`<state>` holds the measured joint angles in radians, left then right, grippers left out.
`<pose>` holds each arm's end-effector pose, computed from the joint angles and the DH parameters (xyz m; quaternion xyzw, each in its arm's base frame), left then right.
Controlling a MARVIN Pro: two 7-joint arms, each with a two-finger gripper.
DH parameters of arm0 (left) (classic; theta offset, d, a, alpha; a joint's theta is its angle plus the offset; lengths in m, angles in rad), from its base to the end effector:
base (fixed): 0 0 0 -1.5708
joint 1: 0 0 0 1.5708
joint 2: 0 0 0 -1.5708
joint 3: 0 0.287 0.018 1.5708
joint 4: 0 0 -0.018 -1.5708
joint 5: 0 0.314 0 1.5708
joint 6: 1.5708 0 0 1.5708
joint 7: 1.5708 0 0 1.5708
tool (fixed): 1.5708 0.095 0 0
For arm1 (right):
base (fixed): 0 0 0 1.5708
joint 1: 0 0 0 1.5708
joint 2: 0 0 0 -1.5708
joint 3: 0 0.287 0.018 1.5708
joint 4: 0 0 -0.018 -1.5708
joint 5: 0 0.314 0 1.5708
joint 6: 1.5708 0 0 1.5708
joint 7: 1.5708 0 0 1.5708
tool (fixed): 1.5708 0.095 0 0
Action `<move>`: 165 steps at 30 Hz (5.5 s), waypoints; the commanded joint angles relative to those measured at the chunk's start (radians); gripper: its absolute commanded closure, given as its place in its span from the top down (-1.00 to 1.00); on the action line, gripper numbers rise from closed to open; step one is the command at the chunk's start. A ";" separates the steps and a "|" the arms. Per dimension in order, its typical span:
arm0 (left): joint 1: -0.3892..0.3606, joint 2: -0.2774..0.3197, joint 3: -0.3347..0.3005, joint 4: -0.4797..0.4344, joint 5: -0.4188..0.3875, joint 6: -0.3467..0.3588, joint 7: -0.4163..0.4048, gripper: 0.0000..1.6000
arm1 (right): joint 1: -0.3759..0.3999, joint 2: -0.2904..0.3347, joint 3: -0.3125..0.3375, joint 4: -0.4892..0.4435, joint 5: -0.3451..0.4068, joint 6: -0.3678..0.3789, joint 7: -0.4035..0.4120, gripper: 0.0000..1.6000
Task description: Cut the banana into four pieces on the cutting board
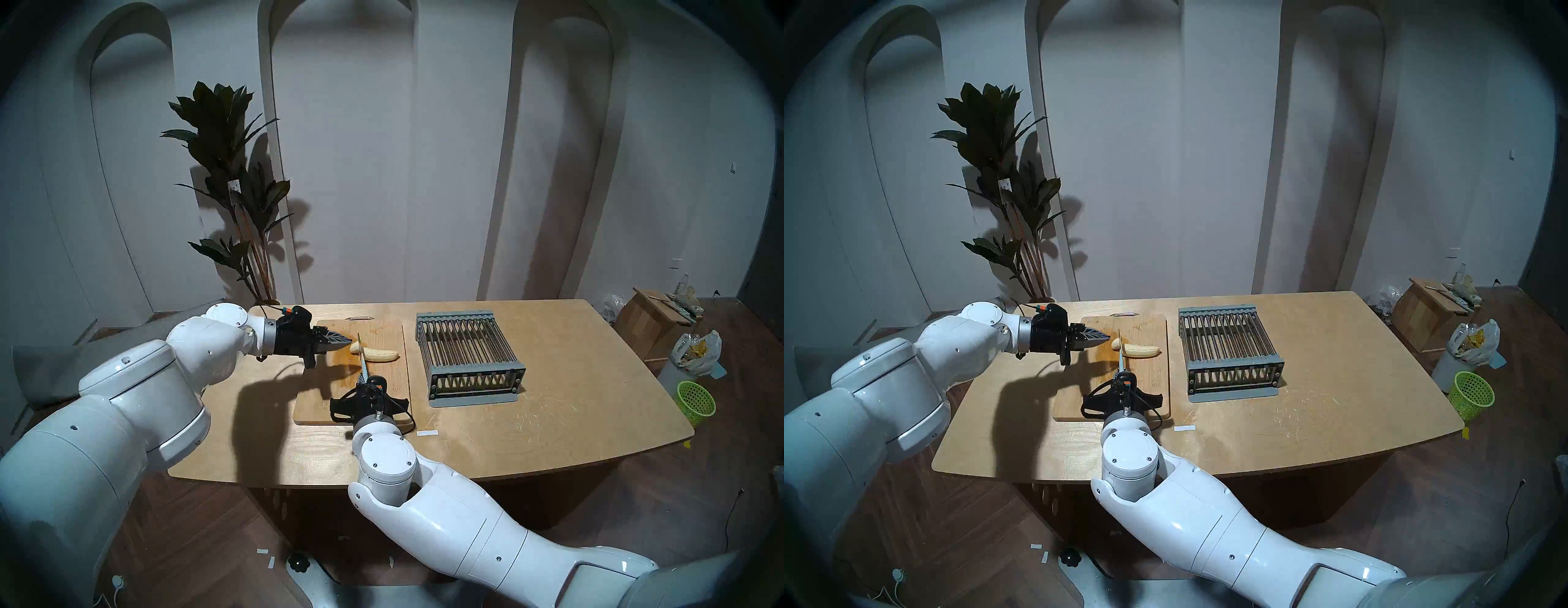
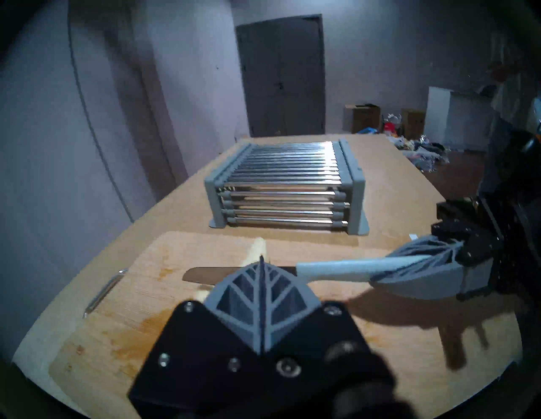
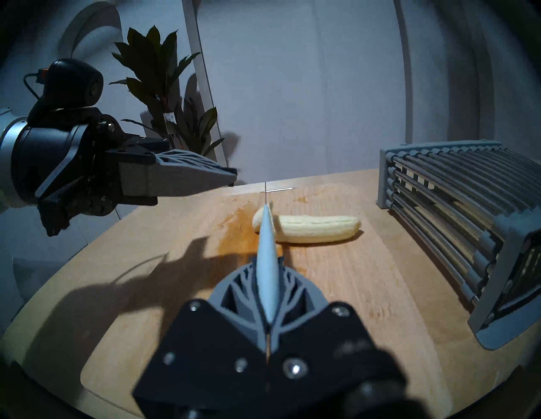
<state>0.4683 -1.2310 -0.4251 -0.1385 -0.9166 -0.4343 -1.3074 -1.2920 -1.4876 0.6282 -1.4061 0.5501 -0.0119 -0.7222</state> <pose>0.5581 0.0781 -0.2731 0.6408 -0.4844 0.5072 0.3122 0.3783 0.2495 -0.3304 -0.7802 -0.0040 -0.6152 0.1131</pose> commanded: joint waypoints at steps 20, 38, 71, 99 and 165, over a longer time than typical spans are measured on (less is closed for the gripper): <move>0.013 -0.004 -0.213 -0.010 -0.209 0.080 -0.135 -1.00 | -0.065 0.094 -0.030 -0.218 -0.054 -0.017 -0.106 -1.00; -0.015 -0.049 -0.207 -0.041 -0.194 0.068 -0.126 -1.00 | -0.035 0.110 -0.002 -0.180 -0.007 -0.034 -0.046 -1.00; -0.032 -0.104 0.024 -0.119 0.067 -0.193 -0.019 -1.00 | 0.009 0.098 0.009 -0.099 0.105 -0.038 0.076 -1.00; 0.022 -0.079 0.110 -0.127 0.073 -0.230 0.029 -1.00 | -0.001 0.107 0.002 -0.135 0.103 -0.049 0.052 -1.00; 0.020 -0.125 0.134 -0.035 -0.050 -0.285 0.142 -1.00 | -0.009 0.121 -0.045 -0.217 0.064 -0.055 -0.026 -1.00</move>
<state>0.5007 -1.3404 -0.2928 -0.1785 -0.9684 -0.7038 -1.1327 -1.3082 -1.3637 0.5791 -1.5850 0.6238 -0.0537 -0.7465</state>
